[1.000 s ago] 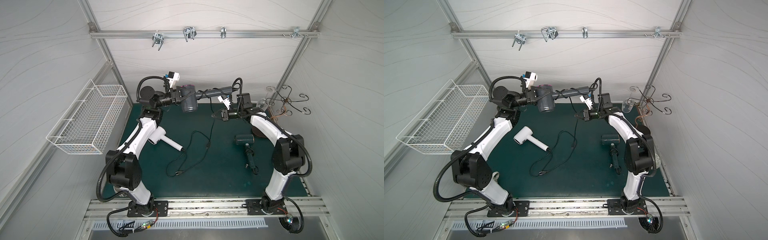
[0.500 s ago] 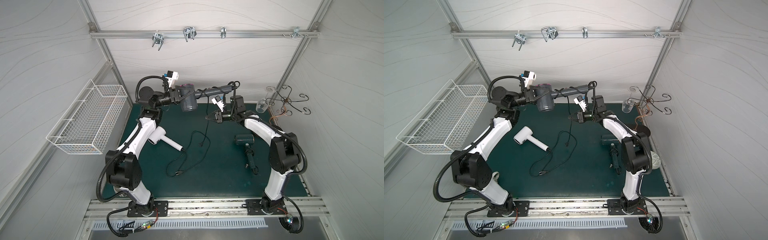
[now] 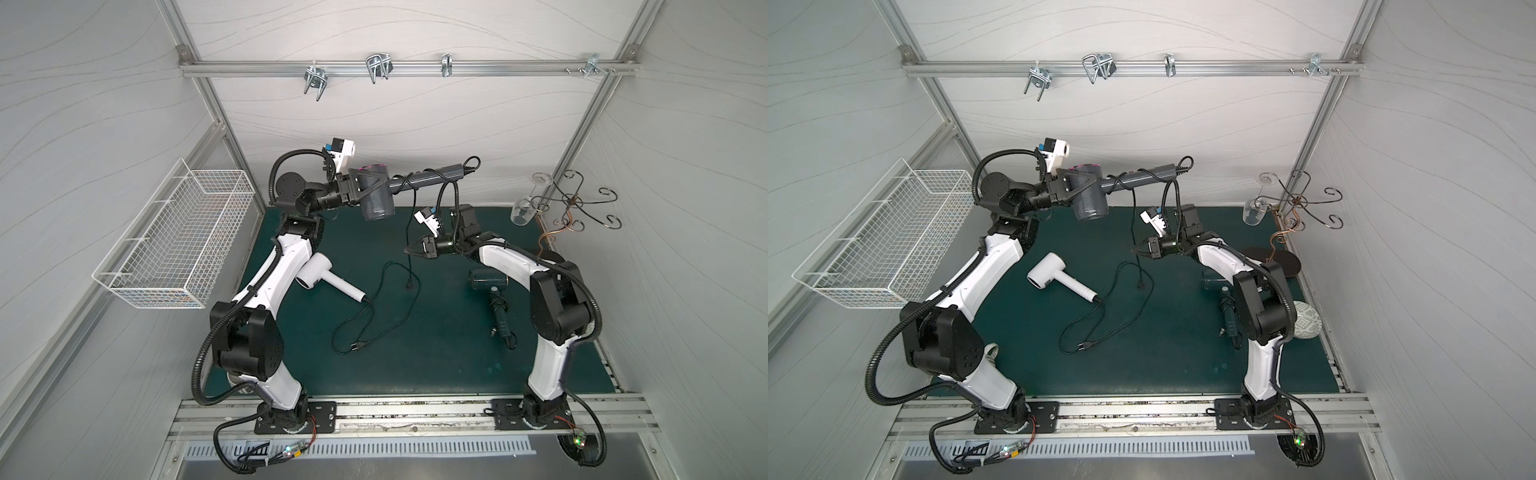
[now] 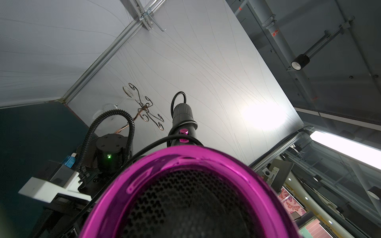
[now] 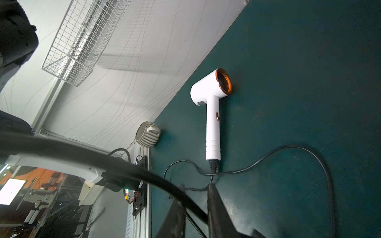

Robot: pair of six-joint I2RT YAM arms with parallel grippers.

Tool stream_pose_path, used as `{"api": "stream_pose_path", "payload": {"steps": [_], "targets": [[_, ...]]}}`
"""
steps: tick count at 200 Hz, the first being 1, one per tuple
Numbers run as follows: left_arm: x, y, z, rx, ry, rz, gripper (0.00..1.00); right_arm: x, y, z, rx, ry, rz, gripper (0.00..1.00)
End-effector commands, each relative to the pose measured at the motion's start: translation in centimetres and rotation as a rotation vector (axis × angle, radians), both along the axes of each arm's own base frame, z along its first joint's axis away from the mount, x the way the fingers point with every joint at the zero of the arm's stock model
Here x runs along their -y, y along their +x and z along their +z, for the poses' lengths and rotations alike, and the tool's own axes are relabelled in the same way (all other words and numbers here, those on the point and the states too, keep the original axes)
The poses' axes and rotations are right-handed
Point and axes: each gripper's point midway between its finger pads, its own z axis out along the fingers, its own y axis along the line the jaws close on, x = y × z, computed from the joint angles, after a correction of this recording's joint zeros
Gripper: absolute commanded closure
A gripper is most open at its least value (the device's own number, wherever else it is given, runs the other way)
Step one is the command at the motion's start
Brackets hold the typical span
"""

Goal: Wrap the cord around the hair dryer
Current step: Wrap the power cord around the hair dryer.

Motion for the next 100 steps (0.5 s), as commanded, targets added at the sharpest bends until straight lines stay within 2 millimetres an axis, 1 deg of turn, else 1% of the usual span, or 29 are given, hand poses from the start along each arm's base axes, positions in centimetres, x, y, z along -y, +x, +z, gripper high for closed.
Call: {"api": "stream_pose_path", "payload": {"steps": [1,50,81,100], "targets": [[-0.6,-2.1,5.0,0.183,-0.06,0.02,1.0,-0.1,0.0,-1.7,-0.018,-0.017,-0.008,0.8],[-0.7,-2.1,5.1,0.184,-0.065,0.023,1.0,-1.1,-0.6,-3.8,-0.029,-0.047,0.008,0.77],[-0.8,-2.3,5.2,0.186,-0.066,0.026,1.0,-1.3,-0.7,-5.1,-0.039,-0.061,-0.004,0.78],[-0.8,-2.4,5.3,0.187,-0.066,0.025,1.0,-1.4,-0.8,-5.8,-0.047,-0.067,-0.005,0.74]]}}
